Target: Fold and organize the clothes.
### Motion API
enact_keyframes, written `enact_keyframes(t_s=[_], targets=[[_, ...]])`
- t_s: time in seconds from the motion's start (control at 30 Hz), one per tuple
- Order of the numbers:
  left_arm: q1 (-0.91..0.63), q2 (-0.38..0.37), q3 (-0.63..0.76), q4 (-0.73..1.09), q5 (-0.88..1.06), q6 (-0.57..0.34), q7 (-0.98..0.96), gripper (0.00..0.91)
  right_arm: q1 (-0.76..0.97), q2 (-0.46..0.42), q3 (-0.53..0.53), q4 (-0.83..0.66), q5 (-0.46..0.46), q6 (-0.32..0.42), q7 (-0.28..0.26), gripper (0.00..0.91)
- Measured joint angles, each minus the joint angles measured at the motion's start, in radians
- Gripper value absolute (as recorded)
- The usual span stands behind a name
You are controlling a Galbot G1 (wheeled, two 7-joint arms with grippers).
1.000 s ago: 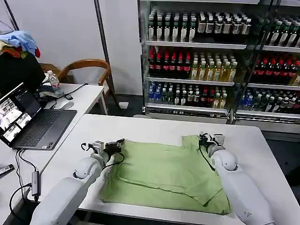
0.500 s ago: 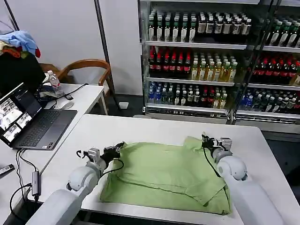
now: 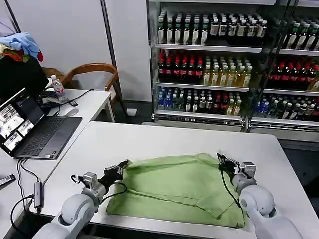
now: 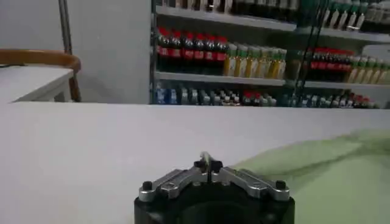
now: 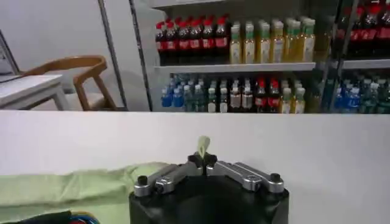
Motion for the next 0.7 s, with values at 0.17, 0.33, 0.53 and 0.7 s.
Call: enact_keyframes(t_s=[0.17, 0.33, 0.53, 0.7], targets=[[0.040, 0.007, -0.020, -0.029, 0.003, -0.009, 0.002, 0.040, -0.075, 0.001, 0.033, 0.065, -0.009, -0.006, -0.001, 0.000], [0.057, 0.012, -0.028, -0.045, 0.003, -0.014, 0.005, 0.050, -0.147, 0.005, 0.064, 0.119, -0.025, -0.011, -0.001, 0.000], [0.069, 0.015, -0.031, -0.047, 0.003, -0.018, 0.012, 0.050, -0.217, 0.004, 0.098, 0.170, -0.036, -0.019, 0.000, 0.000], [0.073, 0.015, -0.033, -0.048, 0.003, -0.019, 0.016, 0.050, -0.270, 0.011, 0.122, 0.213, -0.042, -0.023, 0.004, 0.000]])
